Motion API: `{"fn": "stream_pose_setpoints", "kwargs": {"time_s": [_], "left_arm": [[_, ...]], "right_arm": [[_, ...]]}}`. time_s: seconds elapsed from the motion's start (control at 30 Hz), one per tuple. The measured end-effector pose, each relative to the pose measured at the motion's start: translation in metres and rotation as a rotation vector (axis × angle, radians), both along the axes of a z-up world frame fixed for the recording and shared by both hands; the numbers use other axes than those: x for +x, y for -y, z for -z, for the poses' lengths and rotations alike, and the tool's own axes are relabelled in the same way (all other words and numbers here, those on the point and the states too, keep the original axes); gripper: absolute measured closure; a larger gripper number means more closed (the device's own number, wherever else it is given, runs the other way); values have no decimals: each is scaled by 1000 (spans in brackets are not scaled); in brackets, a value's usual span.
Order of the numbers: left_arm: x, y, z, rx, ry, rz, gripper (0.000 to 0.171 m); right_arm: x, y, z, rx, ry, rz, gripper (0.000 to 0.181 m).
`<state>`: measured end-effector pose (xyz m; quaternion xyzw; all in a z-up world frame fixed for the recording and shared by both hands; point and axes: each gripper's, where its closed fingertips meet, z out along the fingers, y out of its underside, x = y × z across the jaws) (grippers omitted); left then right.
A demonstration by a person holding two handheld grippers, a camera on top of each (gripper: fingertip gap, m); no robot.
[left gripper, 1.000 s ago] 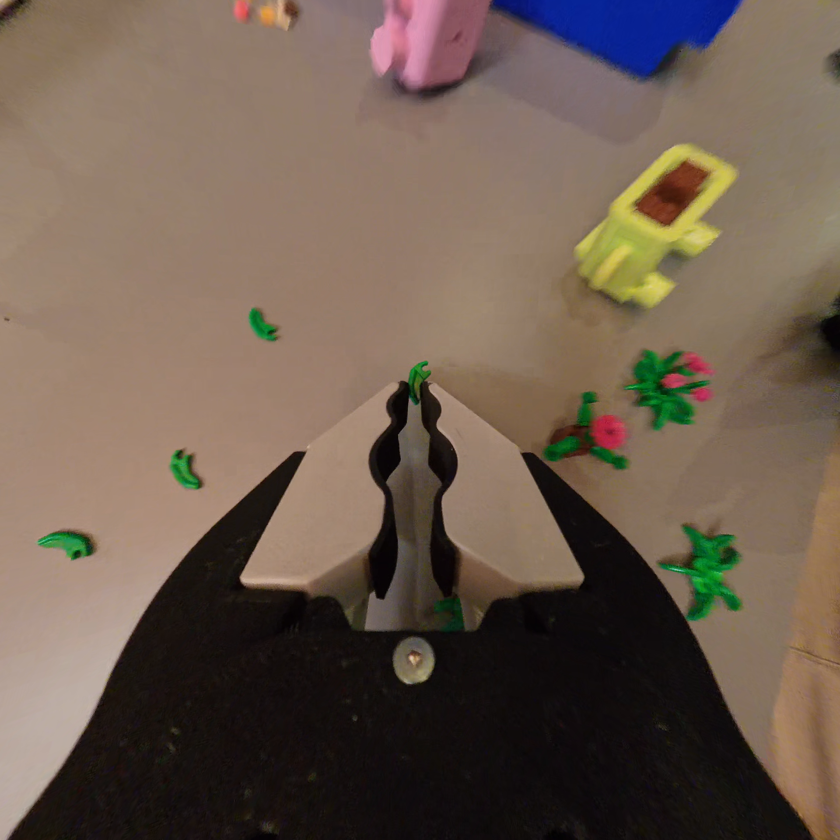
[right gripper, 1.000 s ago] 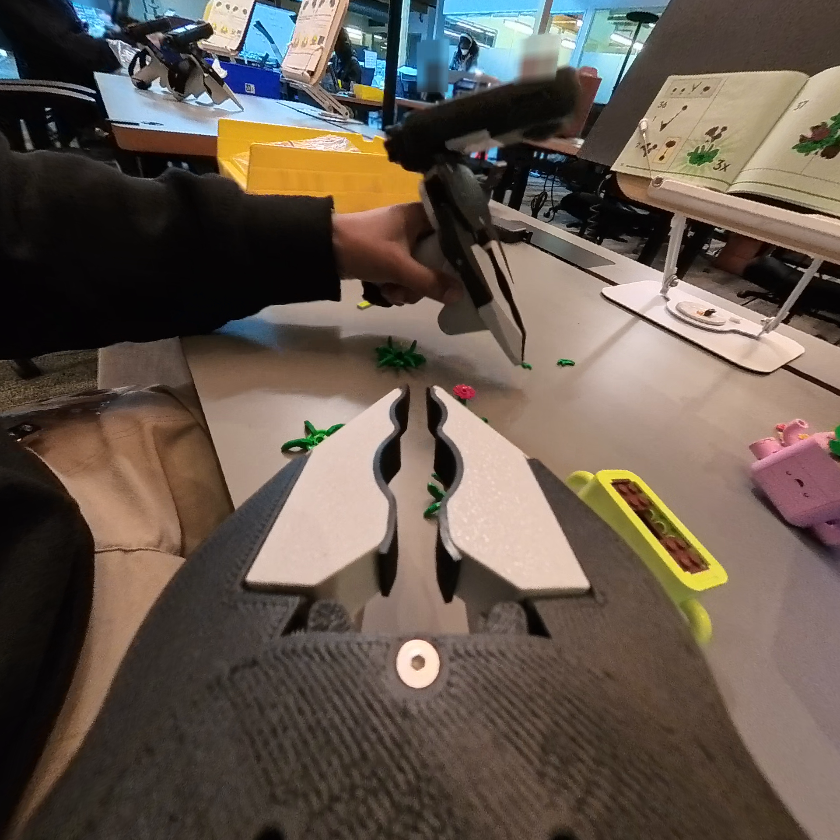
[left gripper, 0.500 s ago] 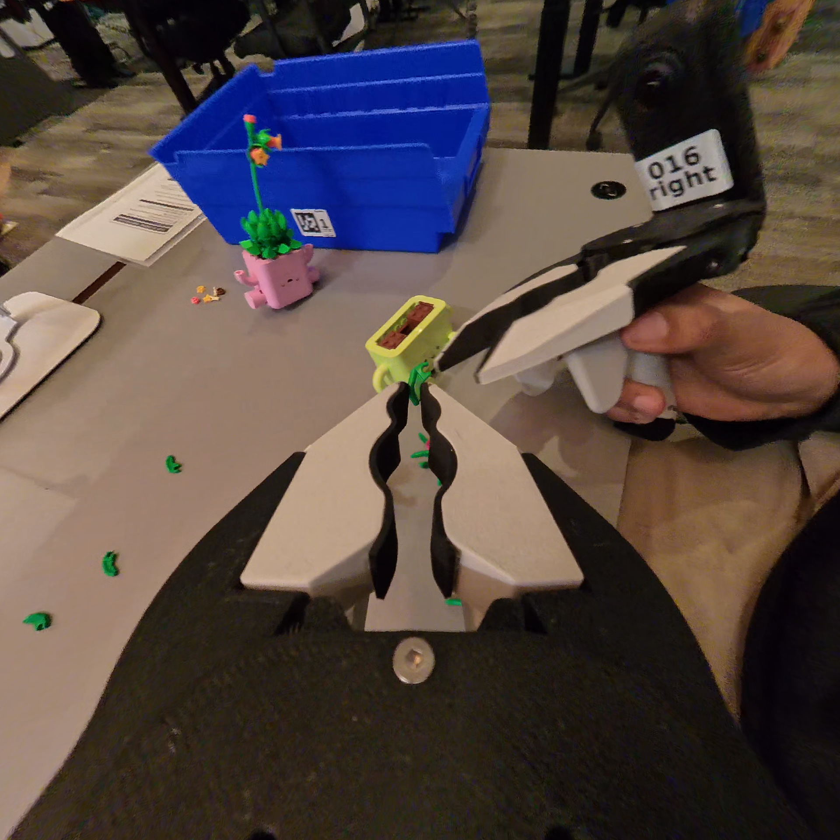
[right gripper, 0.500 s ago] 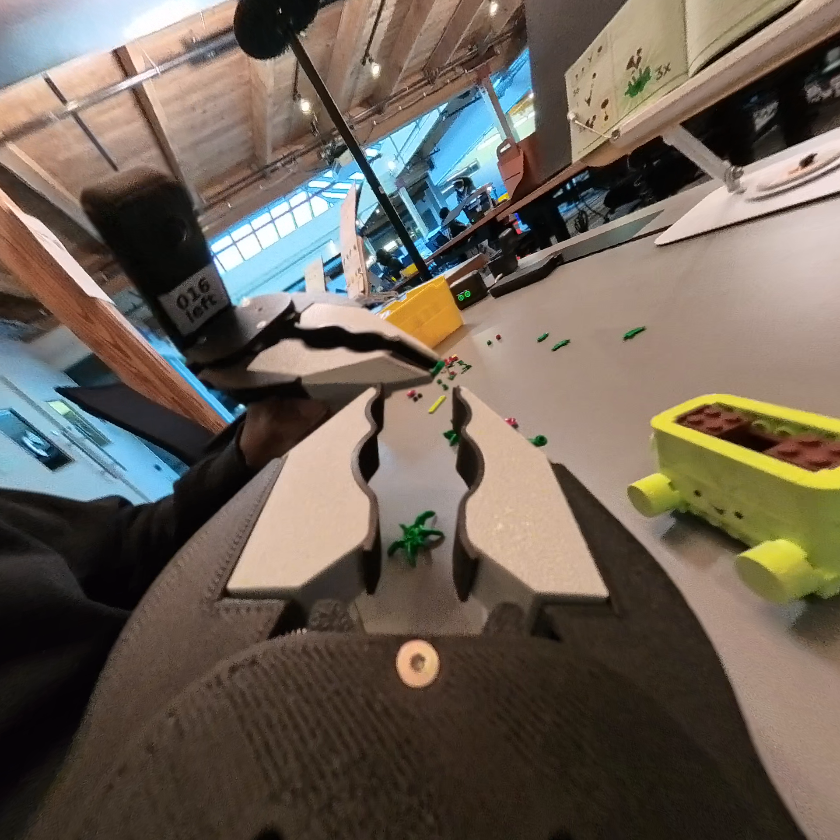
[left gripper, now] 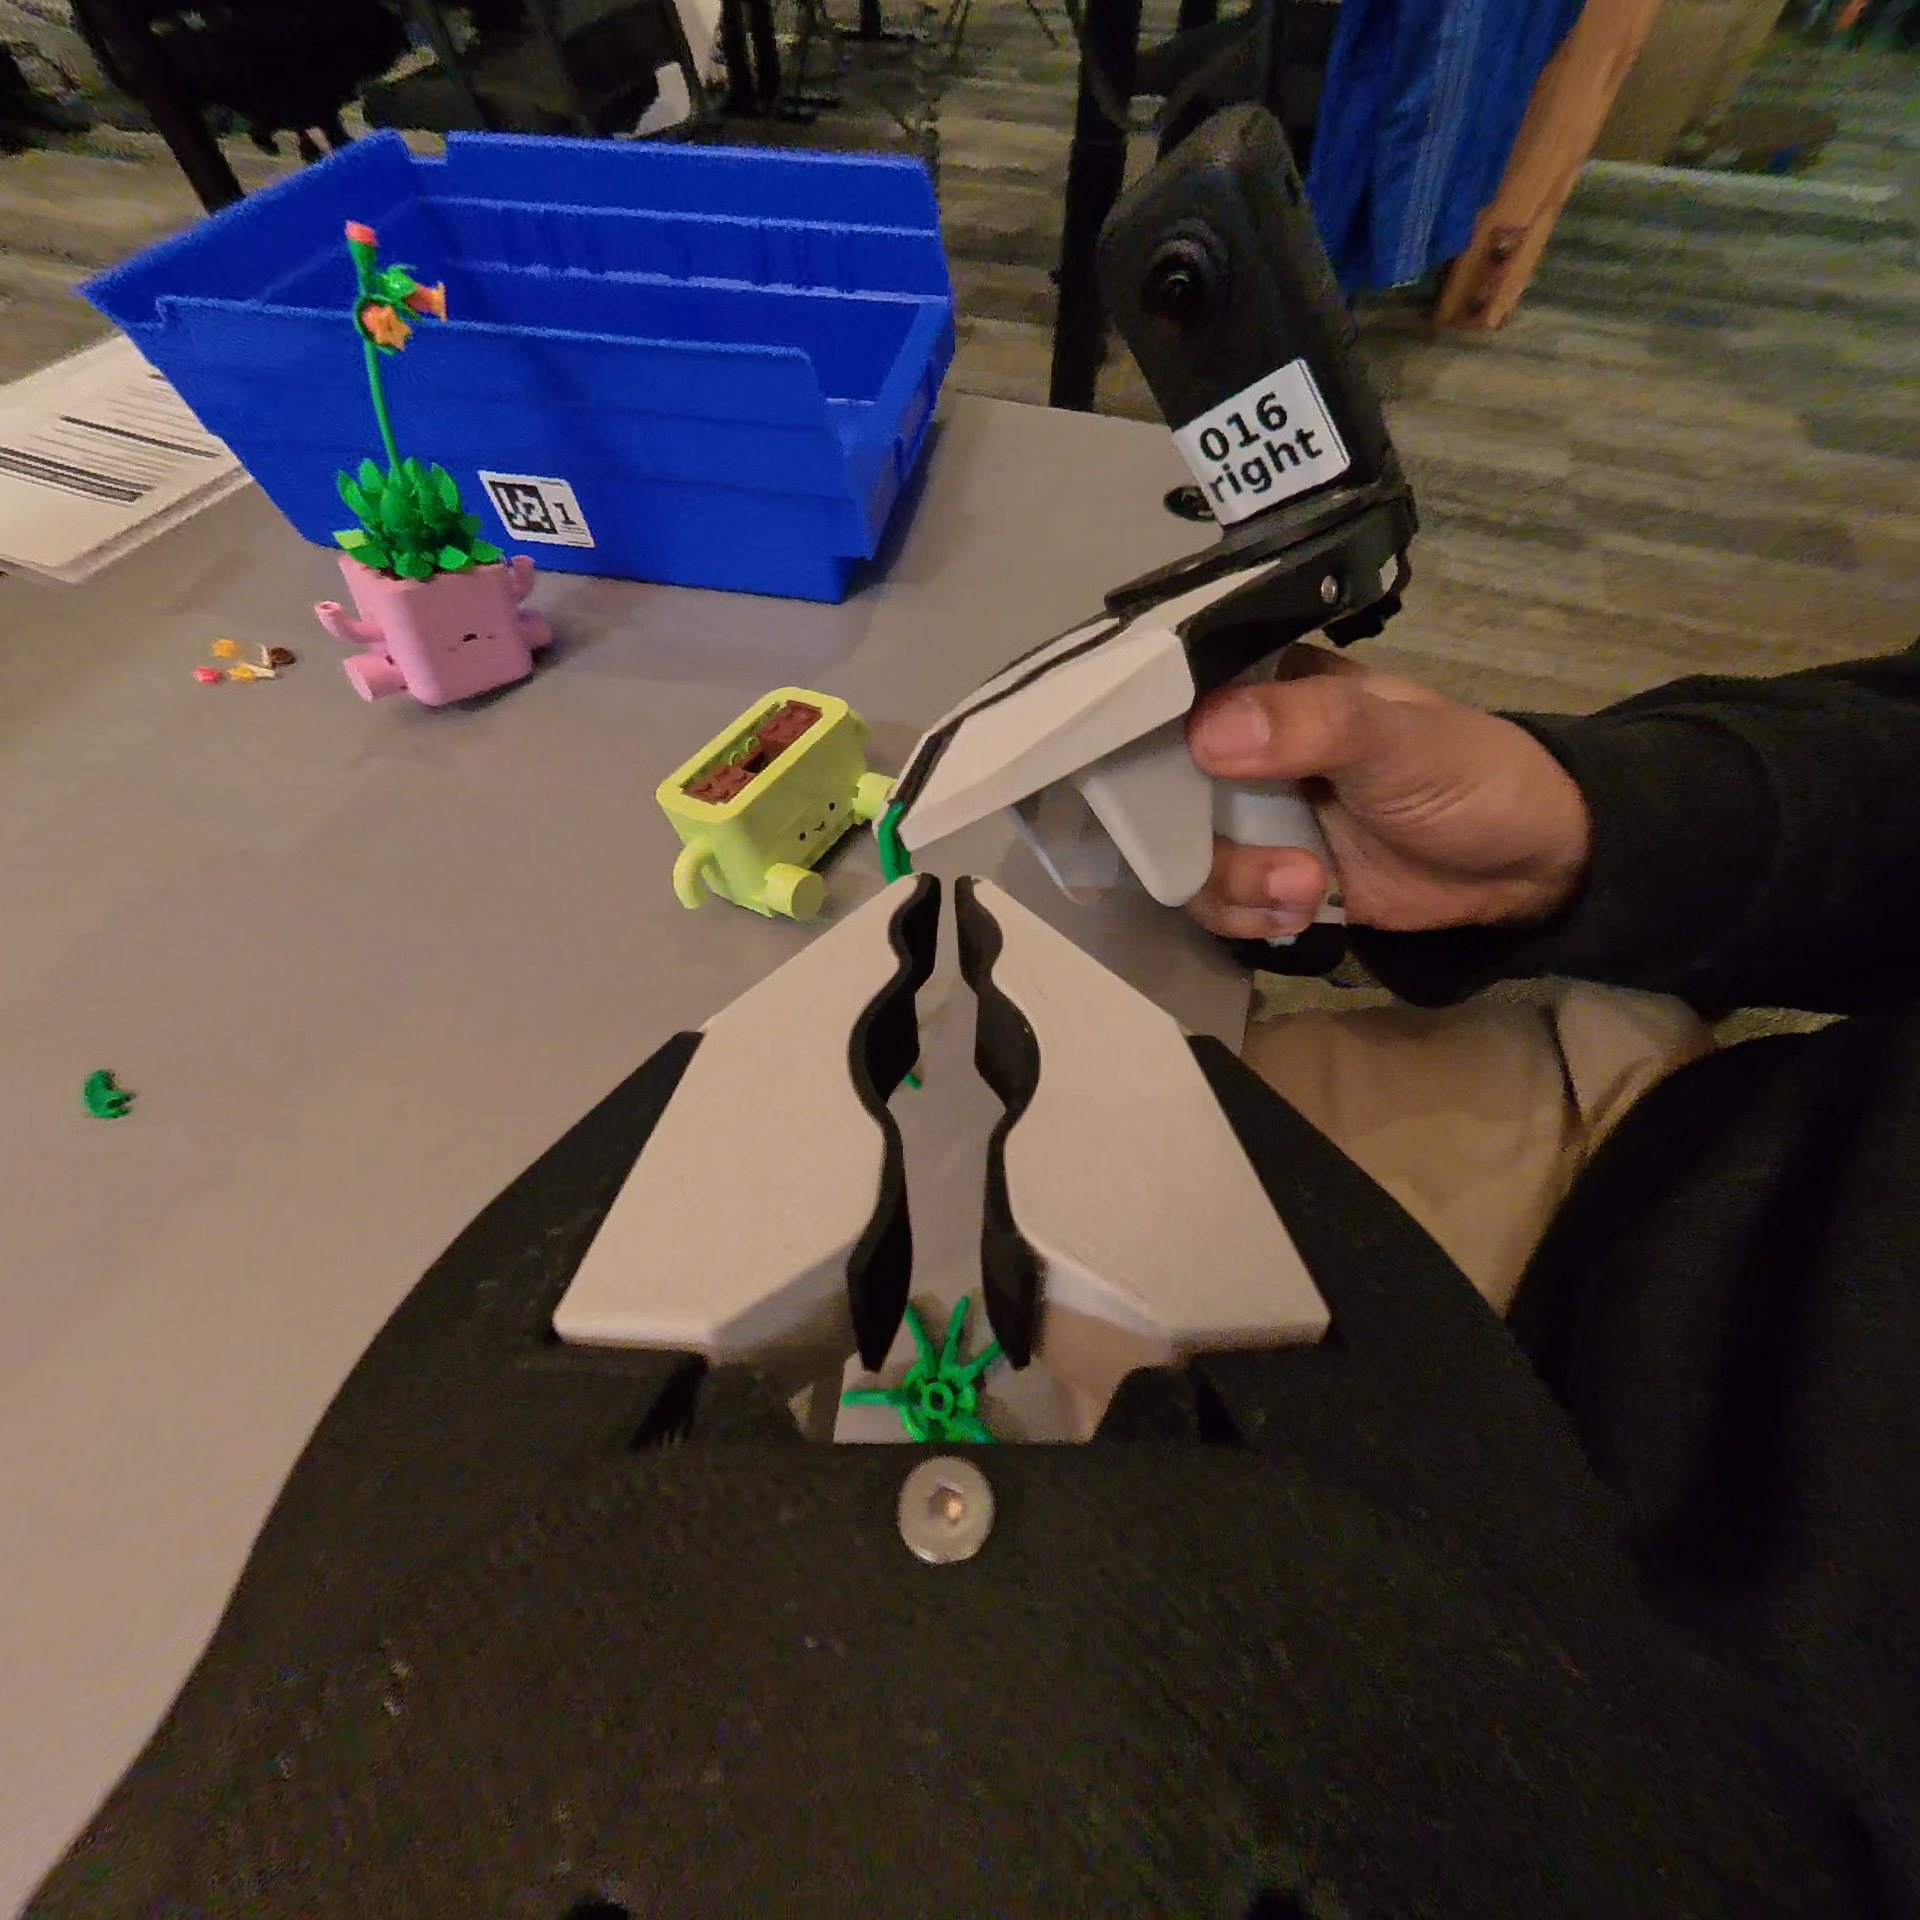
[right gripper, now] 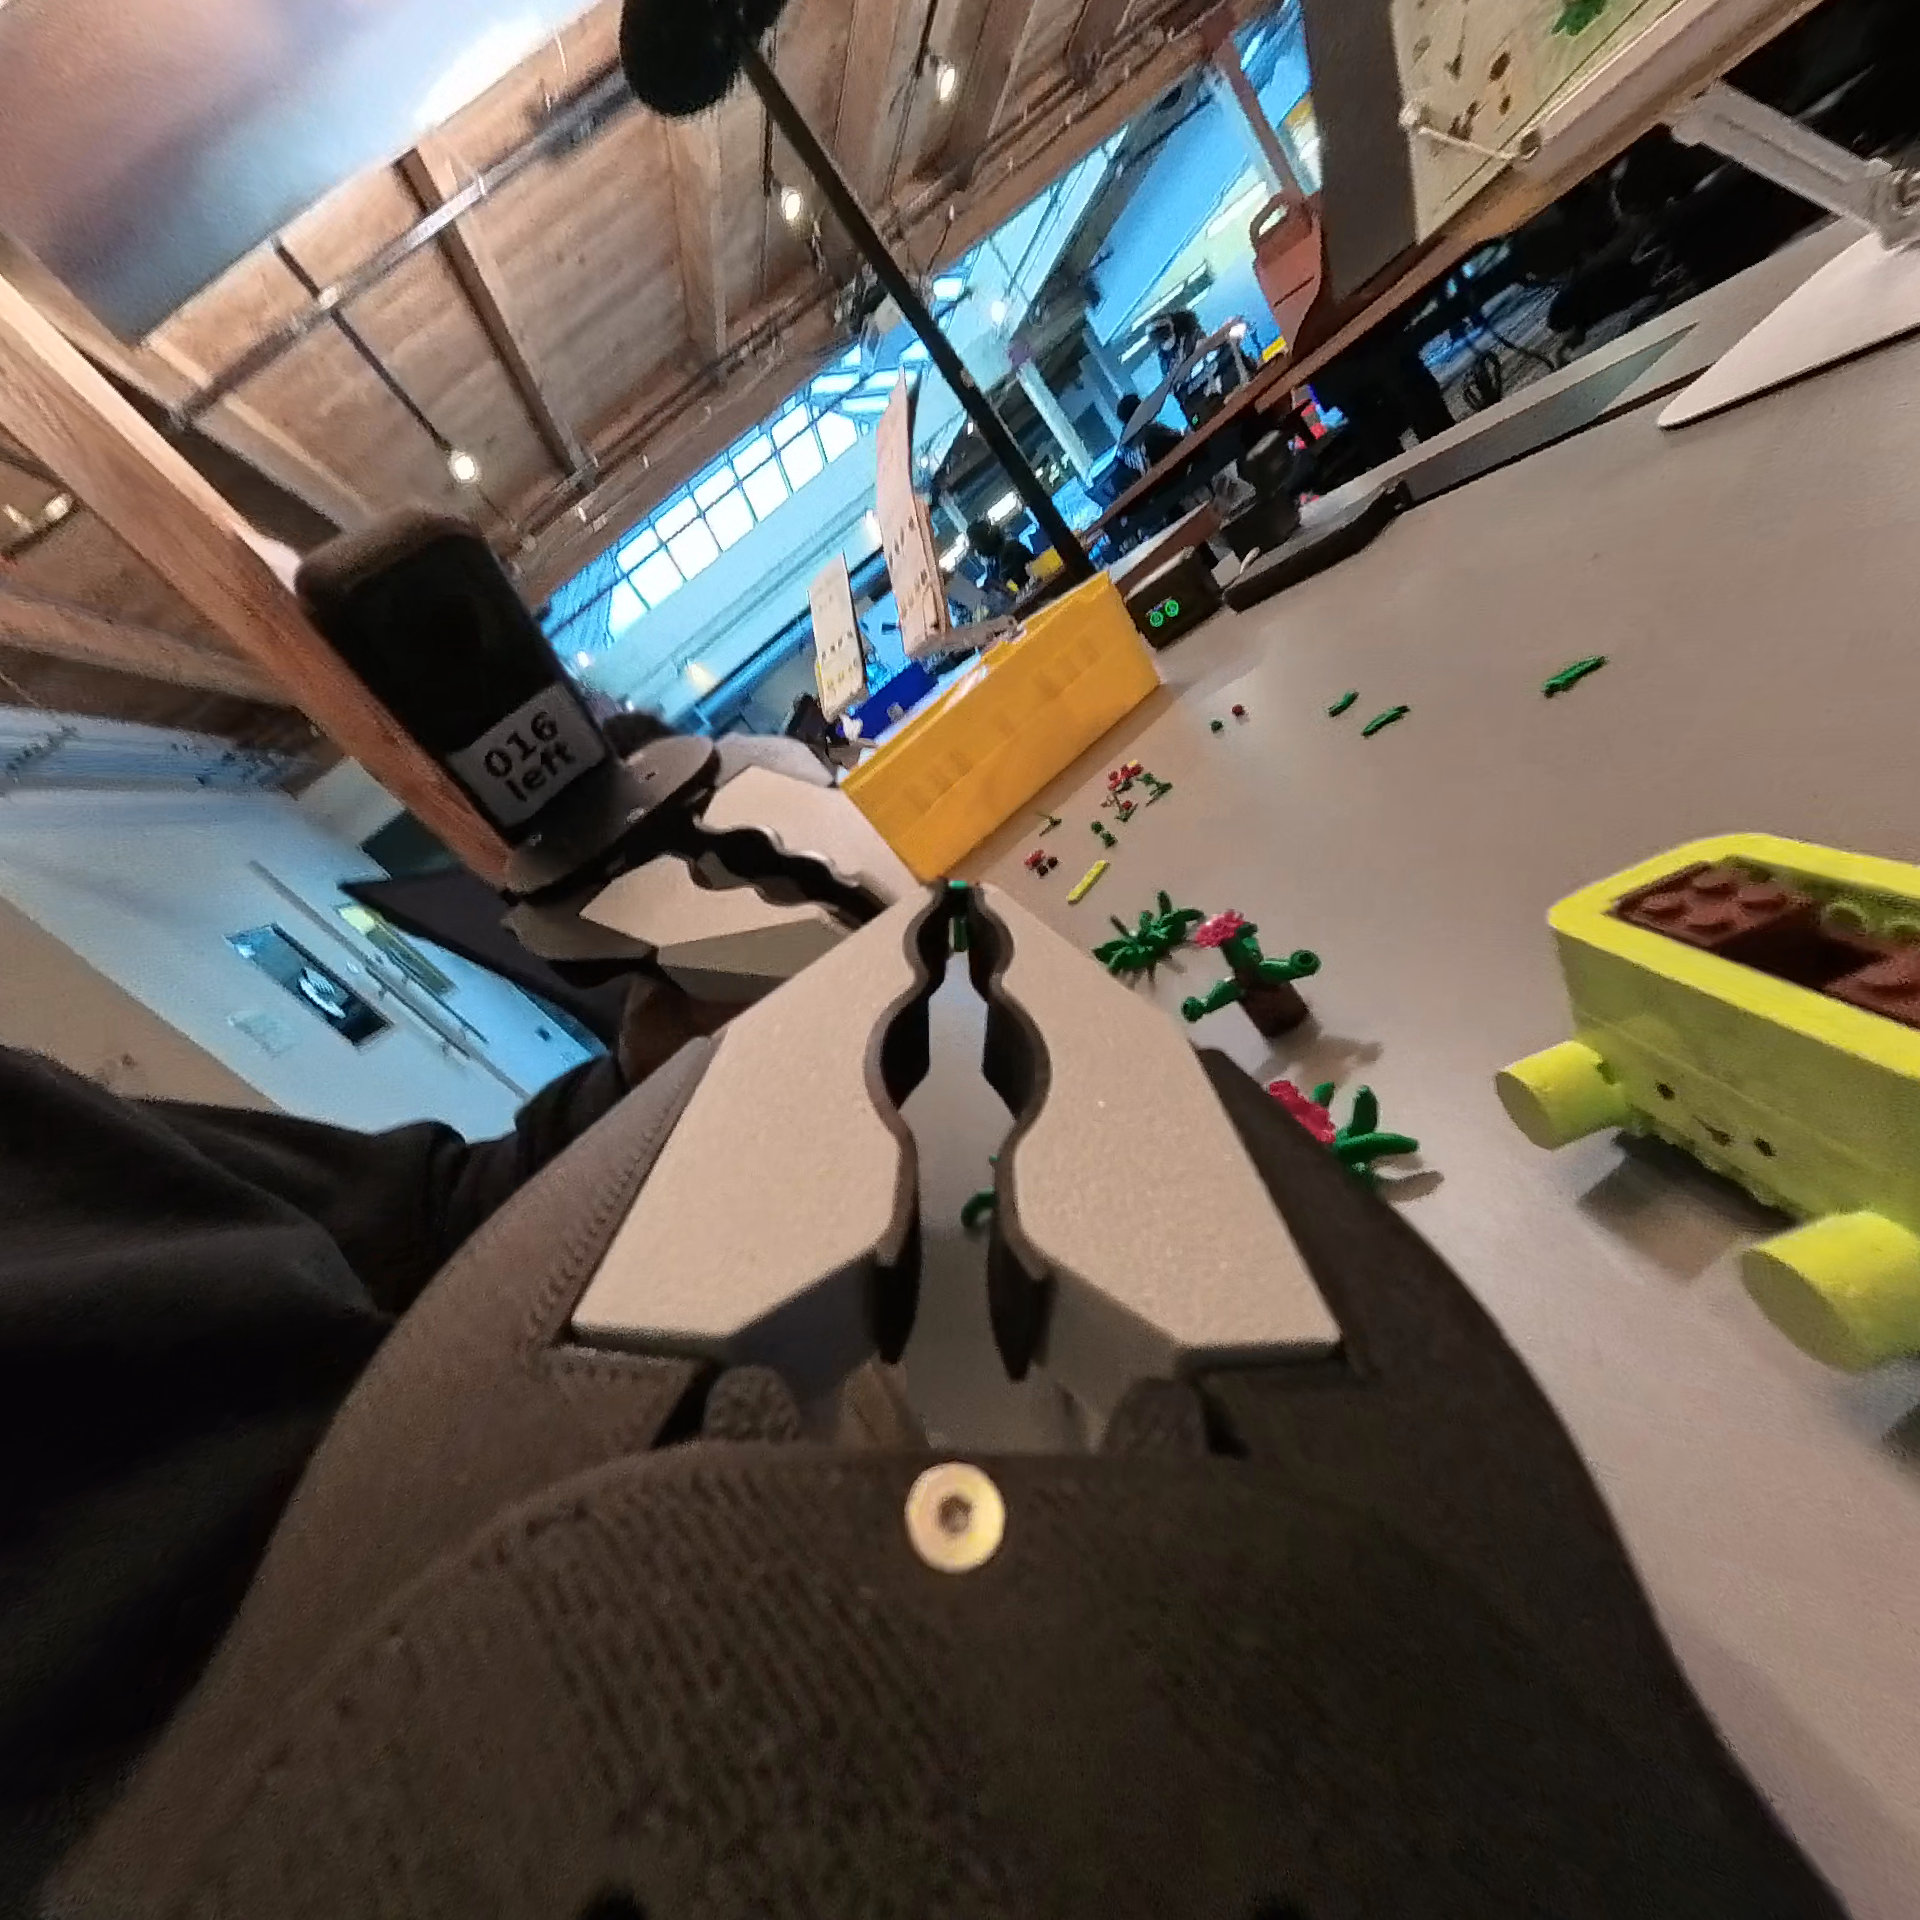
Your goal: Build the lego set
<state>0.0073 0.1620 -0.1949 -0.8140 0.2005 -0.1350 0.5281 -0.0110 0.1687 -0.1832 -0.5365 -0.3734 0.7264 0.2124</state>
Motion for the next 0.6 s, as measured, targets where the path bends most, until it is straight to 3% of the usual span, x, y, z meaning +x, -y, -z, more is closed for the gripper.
{"fn": "stream_pose_setpoints", "kwargs": {"time_s": [0.17, 0.27, 0.6], "left_arm": [[-8, 4, -13, 9, 118, 9, 166], [-6, 8, -8, -48, 157, 47, 170], [4, 14, -15, -80, 359, 115, 171]], "right_arm": [[2, 8, 0, 164, 12, -23, 181], [4, 17, -2, 233, -1, -68, 181], [9, 18, -15, 142, -83, -98, 181]]}}
